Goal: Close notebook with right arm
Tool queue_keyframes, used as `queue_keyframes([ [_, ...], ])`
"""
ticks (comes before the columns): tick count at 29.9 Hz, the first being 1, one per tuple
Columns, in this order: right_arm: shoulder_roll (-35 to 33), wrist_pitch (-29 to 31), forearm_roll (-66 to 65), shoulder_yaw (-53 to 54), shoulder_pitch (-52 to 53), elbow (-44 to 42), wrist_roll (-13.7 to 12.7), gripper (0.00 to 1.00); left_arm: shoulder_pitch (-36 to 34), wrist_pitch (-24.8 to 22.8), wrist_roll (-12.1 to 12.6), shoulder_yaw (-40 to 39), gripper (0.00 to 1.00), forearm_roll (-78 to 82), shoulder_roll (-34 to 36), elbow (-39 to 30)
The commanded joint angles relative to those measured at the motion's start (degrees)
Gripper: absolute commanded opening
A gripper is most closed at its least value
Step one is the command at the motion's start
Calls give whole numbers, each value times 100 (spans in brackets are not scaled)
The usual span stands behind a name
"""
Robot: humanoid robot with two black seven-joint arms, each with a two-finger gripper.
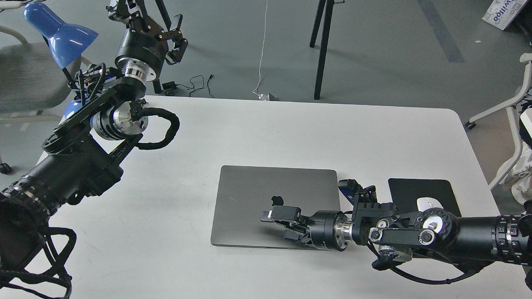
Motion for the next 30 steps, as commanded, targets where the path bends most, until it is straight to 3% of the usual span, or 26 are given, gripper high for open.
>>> queue_keyframes([
  [1,-132,27,26,317,416,228,18,100,0,0,0,0,100,0,-3,0],
  [11,-1001,19,0,1274,1480,476,26,100,0,0,0,0,100,0,-3,0],
  [15,-1117,-8,-9,2338,1428,-121,27,100,0,0,0,0,100,0,6,0],
  [21,-775,-96,105,3796,1104,-1720,26,100,0,0,0,0,100,0,-3,0],
  [30,-352,-280,1140,4985,690,-2697,0,100,0,0,0,0,100,0,-3,0],
])
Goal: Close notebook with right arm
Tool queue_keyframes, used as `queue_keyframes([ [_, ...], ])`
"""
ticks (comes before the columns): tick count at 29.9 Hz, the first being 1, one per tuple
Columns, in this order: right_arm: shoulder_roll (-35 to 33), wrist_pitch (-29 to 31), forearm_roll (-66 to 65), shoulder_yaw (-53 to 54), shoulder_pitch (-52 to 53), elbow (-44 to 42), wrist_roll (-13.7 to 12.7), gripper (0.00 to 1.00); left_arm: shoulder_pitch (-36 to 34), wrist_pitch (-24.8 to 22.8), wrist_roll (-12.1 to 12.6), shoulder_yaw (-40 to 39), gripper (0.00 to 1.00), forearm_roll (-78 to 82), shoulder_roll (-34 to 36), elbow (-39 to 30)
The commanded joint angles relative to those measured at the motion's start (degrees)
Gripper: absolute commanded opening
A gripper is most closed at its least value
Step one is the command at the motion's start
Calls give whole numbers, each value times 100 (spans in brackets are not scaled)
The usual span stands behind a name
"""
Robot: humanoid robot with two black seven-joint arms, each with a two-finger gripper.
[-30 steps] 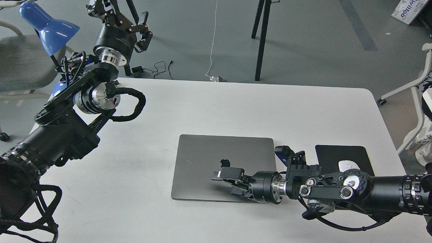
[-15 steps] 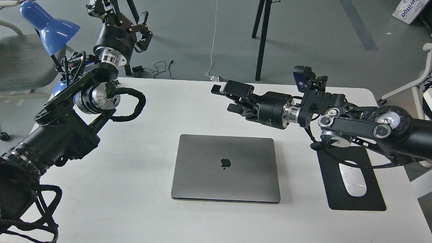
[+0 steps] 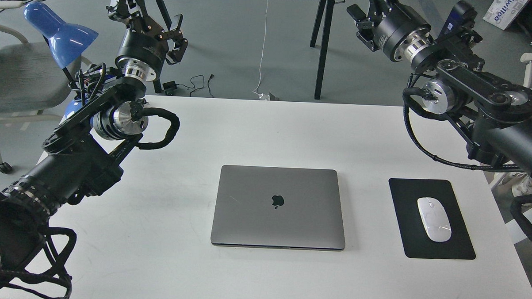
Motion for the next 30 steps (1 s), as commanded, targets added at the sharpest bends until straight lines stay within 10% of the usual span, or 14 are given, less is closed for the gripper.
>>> queue_keyframes([
  [1,77,-123,737,148,-86,-335,-1,100,0,0,0,0,100,0,0,0],
  [30,411,-17,1714,1036,-1026,-72,359,100,0,0,0,9,100,0,0,0],
])
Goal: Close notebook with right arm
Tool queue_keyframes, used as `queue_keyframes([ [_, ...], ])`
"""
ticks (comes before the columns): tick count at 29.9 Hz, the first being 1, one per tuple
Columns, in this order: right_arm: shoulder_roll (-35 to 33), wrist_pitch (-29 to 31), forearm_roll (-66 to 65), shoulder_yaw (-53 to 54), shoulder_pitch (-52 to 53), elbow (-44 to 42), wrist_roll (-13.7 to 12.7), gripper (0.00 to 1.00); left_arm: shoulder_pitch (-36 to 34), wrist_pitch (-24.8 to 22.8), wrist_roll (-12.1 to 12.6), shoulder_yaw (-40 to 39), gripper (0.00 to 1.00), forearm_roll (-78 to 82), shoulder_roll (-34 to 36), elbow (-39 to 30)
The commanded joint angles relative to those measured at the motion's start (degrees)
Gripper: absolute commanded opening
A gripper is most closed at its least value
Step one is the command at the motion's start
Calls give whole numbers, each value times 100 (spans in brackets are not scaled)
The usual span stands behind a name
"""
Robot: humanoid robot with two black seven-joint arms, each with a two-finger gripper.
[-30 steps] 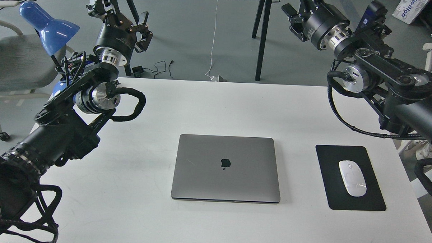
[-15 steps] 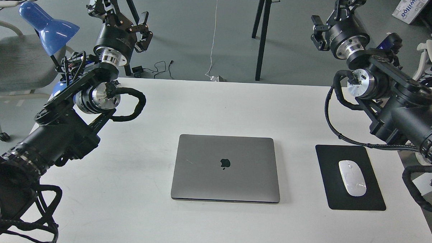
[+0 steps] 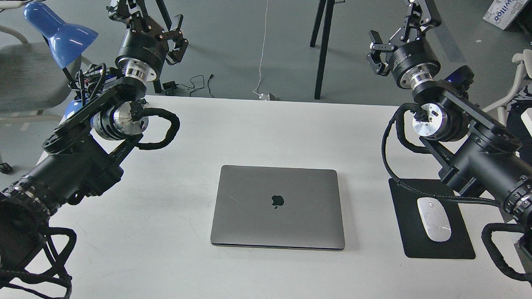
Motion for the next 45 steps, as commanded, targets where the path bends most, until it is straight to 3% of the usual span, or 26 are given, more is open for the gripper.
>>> queue_keyframes([
  [1,-15,-9,-2,5,-28,53,19,100,0,0,0,0,100,-9,0,0],
  [9,-42,18,-72,-21,-80,97,81,100,0,0,0,0,100,0,0,0],
  [17,-164,18,-239,-21,-72,228,309,100,0,0,0,0,100,-9,0,0],
  [25,-533,-9,-589,-4,-80,834,414,100,0,0,0,8,100,0,0,0],
  [45,-596,-96,-916,32,-177,1037,420,100,0,0,0,8,100,0,0,-9],
])
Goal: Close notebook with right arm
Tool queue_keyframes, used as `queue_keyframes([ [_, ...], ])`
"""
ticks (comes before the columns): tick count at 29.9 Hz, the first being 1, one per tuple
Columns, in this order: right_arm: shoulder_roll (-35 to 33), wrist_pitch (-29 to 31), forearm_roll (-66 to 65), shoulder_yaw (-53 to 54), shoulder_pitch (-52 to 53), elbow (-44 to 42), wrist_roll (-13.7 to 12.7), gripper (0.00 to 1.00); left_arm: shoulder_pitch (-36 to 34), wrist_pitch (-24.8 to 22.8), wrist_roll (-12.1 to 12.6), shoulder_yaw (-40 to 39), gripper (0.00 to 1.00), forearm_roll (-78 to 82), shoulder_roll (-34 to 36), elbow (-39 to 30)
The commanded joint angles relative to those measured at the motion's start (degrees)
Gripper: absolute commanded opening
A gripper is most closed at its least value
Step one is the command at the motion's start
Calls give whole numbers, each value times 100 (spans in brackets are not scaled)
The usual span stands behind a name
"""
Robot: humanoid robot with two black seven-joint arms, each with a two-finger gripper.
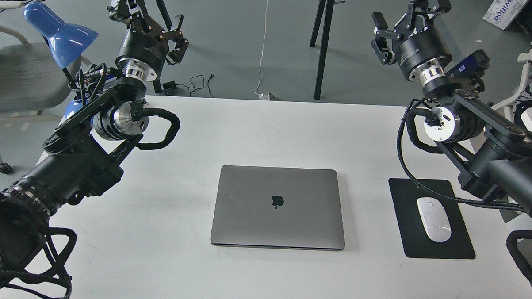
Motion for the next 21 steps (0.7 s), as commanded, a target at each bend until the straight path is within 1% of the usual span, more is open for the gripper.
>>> queue_keyframes([
  [1,2,-17,5,17,-1,4,0,100,0,0,0,0,100,0,0,-8],
  [3,2,-69,14,78,-1,4,0,100,0,0,0,0,100,0,0,0],
  [11,212,-219,40,878,-212,4,0,100,0,0,0,0,100,0,0,0],
  [21,353,-342,49,1010,-352,4,0,100,0,0,0,8,100,0,0,0],
])
